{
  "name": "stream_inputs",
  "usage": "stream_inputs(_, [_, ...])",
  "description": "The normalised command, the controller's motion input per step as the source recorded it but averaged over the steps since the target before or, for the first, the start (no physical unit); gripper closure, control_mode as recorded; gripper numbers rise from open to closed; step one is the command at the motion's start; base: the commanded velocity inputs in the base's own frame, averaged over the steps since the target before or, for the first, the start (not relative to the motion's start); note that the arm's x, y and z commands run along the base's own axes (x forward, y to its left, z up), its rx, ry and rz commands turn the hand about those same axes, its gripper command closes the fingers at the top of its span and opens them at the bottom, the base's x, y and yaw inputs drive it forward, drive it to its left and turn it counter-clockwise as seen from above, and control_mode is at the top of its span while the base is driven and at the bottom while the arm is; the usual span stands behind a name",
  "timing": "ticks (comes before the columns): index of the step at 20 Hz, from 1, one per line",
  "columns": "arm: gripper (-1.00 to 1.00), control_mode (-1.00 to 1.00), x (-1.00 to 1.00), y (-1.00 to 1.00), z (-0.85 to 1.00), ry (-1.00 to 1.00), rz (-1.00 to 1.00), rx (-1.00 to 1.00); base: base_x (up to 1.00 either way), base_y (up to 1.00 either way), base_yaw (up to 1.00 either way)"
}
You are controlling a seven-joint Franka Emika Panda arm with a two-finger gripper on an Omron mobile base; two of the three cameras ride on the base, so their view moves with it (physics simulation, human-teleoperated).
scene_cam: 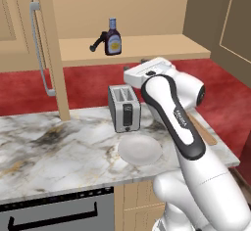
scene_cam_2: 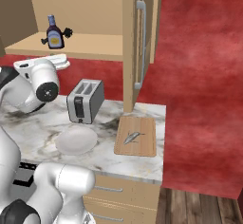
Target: Pick the fish from the plate and place it on the cutting board. Then pick the condiment bottle from the cabinet and place it next to the cutting board.
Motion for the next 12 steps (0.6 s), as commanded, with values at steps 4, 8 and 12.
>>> stream_inputs(4, [-1.0, -1.0, 0.0, 0.0, 0.2, 0.03, -0.03, 0.0, 0.0, 0.0, 0.0])
stream_inputs(8, [-1.0, -1.0, 0.0, 0.0, 0.21, 0.03, -0.03, 0.0, 0.0, 0.0, 0.0])
stream_inputs(12, [-1.0, -1.0, 0.0, 0.0, 0.23, 0.04, -0.03, 0.0, 0.0, 0.0, 0.0])
